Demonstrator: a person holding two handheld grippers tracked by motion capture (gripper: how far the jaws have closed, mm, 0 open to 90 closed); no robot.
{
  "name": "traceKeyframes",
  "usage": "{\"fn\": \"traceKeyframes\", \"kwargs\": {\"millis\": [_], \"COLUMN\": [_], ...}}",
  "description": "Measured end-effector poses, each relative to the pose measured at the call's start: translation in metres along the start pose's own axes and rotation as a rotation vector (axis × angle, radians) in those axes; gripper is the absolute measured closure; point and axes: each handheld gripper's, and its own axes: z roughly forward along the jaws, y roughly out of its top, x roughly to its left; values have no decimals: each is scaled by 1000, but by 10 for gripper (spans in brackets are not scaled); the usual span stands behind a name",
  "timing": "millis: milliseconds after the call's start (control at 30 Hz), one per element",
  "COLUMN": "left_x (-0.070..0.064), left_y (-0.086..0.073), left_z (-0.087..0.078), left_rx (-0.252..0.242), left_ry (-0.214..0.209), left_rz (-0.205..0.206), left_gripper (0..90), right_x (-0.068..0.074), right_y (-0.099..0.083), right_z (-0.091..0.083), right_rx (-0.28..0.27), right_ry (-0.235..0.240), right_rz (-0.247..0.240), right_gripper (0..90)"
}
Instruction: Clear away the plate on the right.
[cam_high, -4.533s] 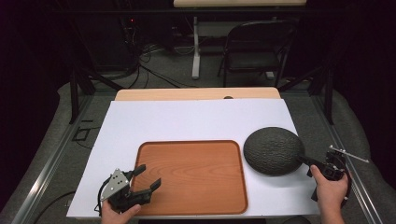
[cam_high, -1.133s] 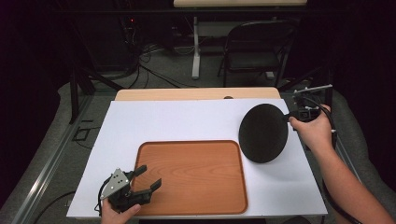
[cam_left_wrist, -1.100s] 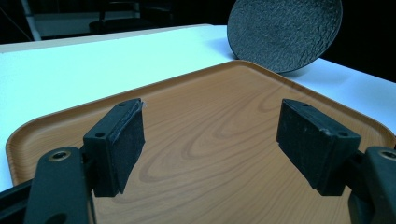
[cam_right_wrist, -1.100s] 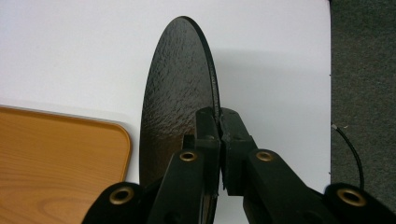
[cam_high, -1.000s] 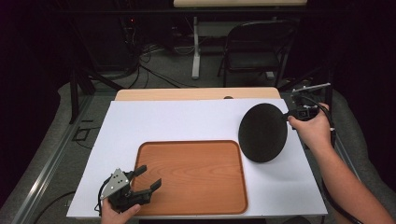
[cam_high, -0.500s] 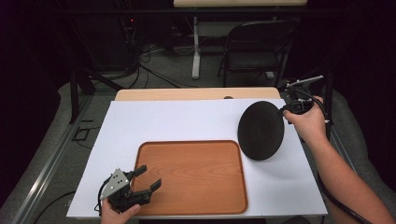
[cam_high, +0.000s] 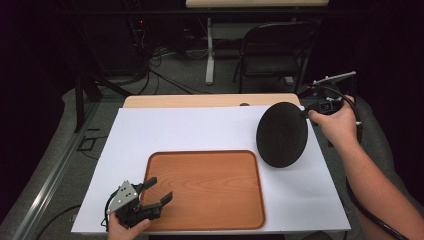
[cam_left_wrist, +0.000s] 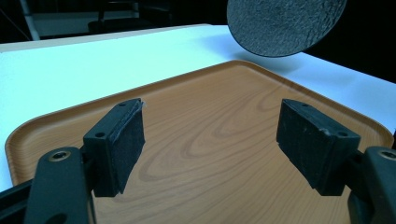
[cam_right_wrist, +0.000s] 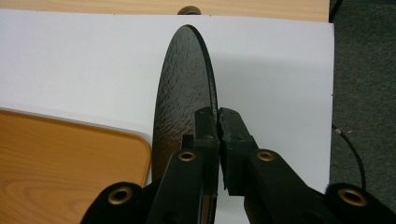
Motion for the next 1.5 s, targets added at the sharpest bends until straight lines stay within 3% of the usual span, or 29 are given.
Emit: {"fn": "traceKeyframes", "kwargs": {"millis": [333,700,967,1067,1100,1500], "left_x": [0,0,0,0,0,0], "left_y": [0,0,0,0,0,0], "left_z": [0,0,0,-1,-1,-1], "left_rx": [1,-3,-3,-3,-3,-5], "left_ry": [2,2,1,0,0,0], "left_rz": [-1,-3,-2,-2,-2,1], "left_gripper": [234,234,235,234,235,234], "right_x": [4,38,87,97,109,163], "right_y": [-4,-10,-17,-18,-19,-27], "right_z": [-13,-5,5,8,11,26], "right_rx": [16,40,80,88,98,133], "right_ry": [26,116,197,216,233,306], "right_rz": [-24,-87,-181,-200,-219,-302], "right_gripper": [867,863,861,861,861,856]}}
